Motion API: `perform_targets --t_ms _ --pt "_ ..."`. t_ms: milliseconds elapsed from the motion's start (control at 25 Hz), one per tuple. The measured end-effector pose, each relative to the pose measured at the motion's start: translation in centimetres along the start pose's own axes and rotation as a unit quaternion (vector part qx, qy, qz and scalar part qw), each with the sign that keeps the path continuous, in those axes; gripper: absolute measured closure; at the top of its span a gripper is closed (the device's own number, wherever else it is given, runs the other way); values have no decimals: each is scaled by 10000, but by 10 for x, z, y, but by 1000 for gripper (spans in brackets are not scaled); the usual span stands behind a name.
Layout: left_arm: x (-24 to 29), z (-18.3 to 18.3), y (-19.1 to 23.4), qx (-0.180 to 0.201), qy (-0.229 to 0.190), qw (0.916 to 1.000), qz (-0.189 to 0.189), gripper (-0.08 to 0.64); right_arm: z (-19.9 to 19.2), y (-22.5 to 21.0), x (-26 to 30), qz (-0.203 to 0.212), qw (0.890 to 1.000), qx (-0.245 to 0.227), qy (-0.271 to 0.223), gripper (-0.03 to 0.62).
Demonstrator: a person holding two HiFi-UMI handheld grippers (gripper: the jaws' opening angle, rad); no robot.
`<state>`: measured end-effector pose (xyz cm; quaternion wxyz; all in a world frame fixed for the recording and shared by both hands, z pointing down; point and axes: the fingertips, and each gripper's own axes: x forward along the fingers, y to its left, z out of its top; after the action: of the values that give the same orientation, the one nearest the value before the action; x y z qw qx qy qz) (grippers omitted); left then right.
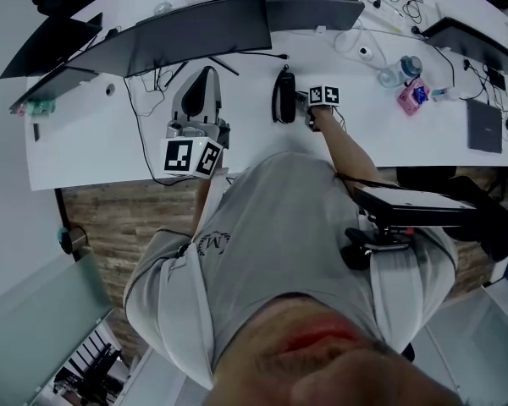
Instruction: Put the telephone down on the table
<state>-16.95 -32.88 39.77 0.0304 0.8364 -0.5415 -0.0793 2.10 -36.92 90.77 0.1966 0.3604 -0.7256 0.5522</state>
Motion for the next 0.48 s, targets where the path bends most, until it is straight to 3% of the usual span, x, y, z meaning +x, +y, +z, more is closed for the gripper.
perform_targets --t_ms 200,360,480 --pt "3 2 -3 18 -30 10000 -53 551 4 2 5 37 9999 46 -87 545" --pt "1 5 -4 19 -63 10000 -38 551 25 3 -10 -125 9981 47 -598 545" --pt "-1 2 2 6 -48 10000 40 551 47 12 -21 -350 9953 -480 -765 545"
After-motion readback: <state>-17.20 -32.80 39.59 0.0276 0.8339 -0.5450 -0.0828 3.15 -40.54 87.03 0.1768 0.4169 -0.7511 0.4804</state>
